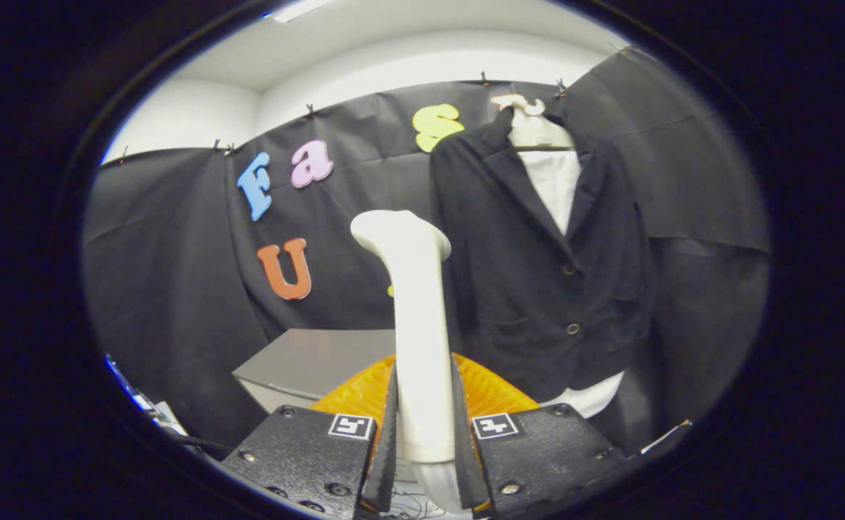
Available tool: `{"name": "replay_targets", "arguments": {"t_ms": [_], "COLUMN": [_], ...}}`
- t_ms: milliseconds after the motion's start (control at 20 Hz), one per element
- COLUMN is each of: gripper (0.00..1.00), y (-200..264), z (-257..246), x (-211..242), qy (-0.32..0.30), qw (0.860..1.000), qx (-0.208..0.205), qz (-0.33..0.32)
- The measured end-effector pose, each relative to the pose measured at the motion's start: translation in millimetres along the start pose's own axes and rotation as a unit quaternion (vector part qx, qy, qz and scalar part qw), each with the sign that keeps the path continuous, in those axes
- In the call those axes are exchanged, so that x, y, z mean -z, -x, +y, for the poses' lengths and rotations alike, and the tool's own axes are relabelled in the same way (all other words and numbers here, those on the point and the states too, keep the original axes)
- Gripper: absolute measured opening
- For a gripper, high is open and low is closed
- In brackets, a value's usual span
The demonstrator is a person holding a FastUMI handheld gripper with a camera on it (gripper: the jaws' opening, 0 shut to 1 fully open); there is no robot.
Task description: Iron the clothes twice with a garment steamer, once on the left side and once on the right side.
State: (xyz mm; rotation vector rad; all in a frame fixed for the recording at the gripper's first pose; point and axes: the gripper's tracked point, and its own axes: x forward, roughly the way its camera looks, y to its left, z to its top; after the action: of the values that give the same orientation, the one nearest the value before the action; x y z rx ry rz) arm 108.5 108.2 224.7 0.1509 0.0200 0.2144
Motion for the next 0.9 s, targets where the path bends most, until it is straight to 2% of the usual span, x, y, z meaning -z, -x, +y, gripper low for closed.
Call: {"name": "replay_targets", "arguments": {"t_ms": [200,550,700,900], "gripper": [0.37,0.37,0.37,0.37], "y": [11.7,-2.6,-10.2,-35.2], "z": [-52.6,-127.8,-135.5,-118.1], "x": [-38.9,-96.9,-114.8,-131.0], "qy": [-0.008,-0.011,-0.009,0.017], "qw": [0.999,0.994,0.993,0.992], "qx": [0.031,0.08,0.078,0.069], "qz": [-0.038,-0.074,-0.088,-0.104]}}
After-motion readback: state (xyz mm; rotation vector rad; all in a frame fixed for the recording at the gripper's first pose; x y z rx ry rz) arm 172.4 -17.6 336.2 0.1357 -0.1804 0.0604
